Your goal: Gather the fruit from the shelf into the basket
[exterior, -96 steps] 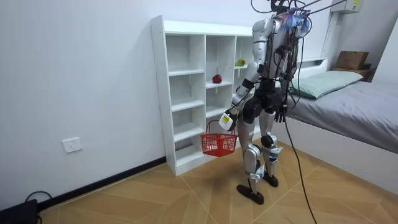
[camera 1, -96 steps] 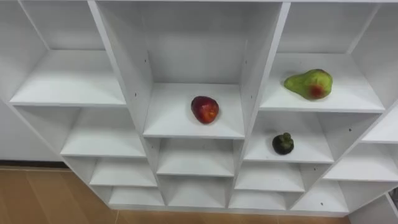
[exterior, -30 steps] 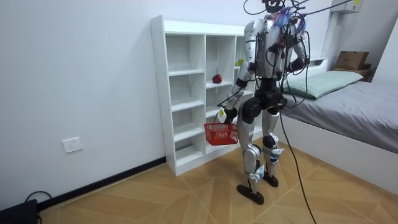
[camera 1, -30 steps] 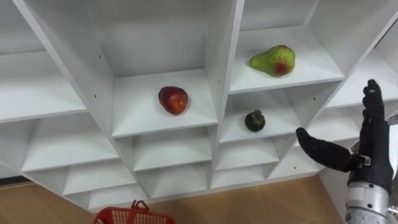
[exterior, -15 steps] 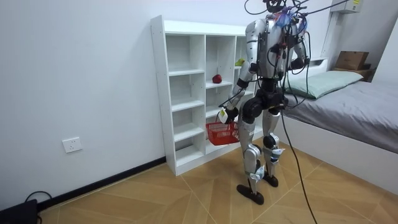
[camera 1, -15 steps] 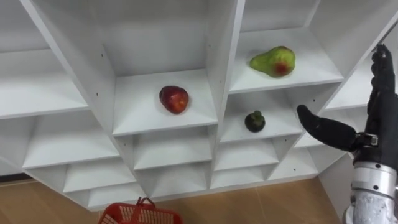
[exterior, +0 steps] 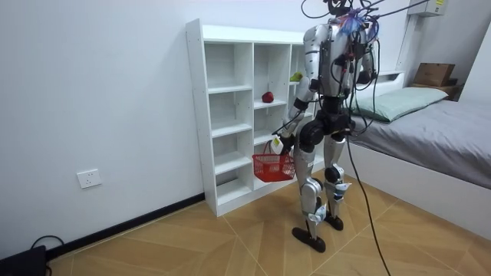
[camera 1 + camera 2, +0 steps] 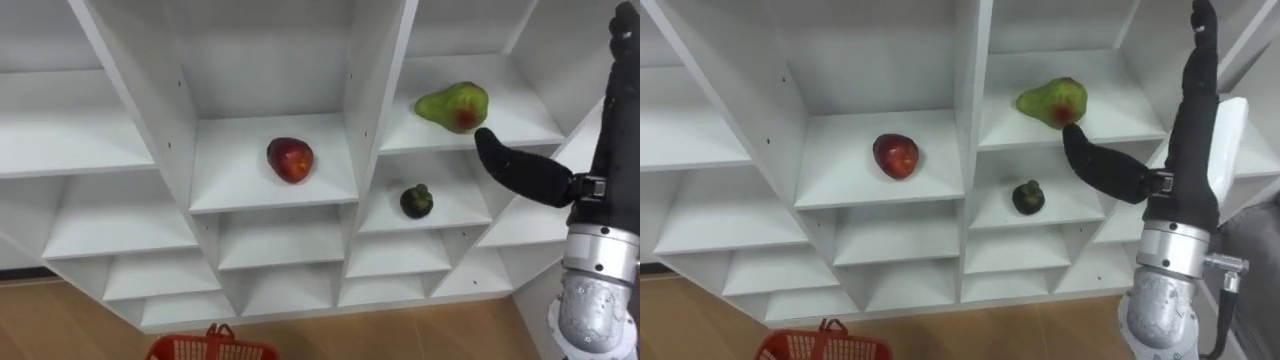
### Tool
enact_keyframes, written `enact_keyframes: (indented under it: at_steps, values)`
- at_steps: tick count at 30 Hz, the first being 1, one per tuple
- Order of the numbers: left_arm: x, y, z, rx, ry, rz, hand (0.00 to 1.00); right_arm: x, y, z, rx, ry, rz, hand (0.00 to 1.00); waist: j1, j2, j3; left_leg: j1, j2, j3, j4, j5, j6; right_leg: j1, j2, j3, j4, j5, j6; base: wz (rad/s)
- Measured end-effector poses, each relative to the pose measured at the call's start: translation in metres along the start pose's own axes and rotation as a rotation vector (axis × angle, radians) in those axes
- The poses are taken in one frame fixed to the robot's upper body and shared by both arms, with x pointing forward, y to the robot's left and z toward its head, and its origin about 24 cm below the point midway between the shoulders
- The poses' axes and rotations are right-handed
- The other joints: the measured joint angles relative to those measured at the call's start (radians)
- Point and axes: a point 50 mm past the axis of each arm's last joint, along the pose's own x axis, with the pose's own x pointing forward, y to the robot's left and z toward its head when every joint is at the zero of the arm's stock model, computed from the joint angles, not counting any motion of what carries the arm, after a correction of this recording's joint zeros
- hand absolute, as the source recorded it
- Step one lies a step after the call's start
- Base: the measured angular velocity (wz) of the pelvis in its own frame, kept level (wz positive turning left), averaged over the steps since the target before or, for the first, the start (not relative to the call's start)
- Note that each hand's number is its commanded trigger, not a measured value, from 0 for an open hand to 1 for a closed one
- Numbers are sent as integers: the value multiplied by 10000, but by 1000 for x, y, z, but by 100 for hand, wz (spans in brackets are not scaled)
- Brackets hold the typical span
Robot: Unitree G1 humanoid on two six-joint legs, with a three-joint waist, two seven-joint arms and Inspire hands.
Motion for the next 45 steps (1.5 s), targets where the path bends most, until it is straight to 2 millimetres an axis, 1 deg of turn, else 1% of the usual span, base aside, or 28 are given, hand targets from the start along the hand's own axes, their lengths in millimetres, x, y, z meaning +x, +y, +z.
enact_keyframes:
  at_steps: [4,10,16,22,25,27,31,38,43,45]
  values:
    - [0,0,0,35,40,-27,100,2,-1,1,-122,-151,72,0,18,-8,4,-2,-4,-20,3,0,0,2,-5,-5,0,0,0,0]
    - [1,0,2,89,-9,-63,100,14,-1,10,-173,-801,6,0,13,-39,31,-9,-4,-31,1,0,0,-4,0,-14,-19,0,-1,0]
    - [2,0,5,132,-68,-72,100,16,-1,13,-75,-966,-3,0,13,-158,70,-55,-2,-110,-1,1,0,24,-1,-68,-133,10,-6,2]
    - [3,1,6,292,-68,-74,100,15,0,6,684,-412,431,0,-47,-224,85,15,6,-273,-2,-1,-2,153,-3,-143,-169,16,-14,3]
    - [2,1,6,302,-116,-53,100,16,0,0,1083,69,778,0,-60,-229,81,11,5,-330,-1,-1,-2,195,-32,-325,-170,17,-15,9]
    - [1,2,6,348,-143,-22,100,15,0,-9,1098,524,1245,0,-13,-223,79,7,3,-344,3,-1,-2,207,-35,-330,-164,20,-20,2]
    - [-2,3,4,302,-193,16,100,17,-2,-23,1250,1252,1502,0,22,-226,70,9,0,-348,12,2,-3,234,-37,-336,-158,26,-28,0]
    - [-3,4,2,293,-182,62,100,25,-4,-21,1882,1315,1263,0,73,-249,65,15,1,-372,68,12,-13,244,-38,-358,-162,28,-32,0]
    - [-3,7,5,375,-271,107,100,33,-2,-15,1985,950,1210,0,67,-296,94,9,3,-373,71,12,-13,238,-39,-366,-162,28,-32,0]
    - [-3,9,5,400,-267,160,100,37,-2,-14,2043,852,1176,0,59,-349,124,-3,2,-385,71,12,-13,238,-43,-393,-167,28,-32,0]
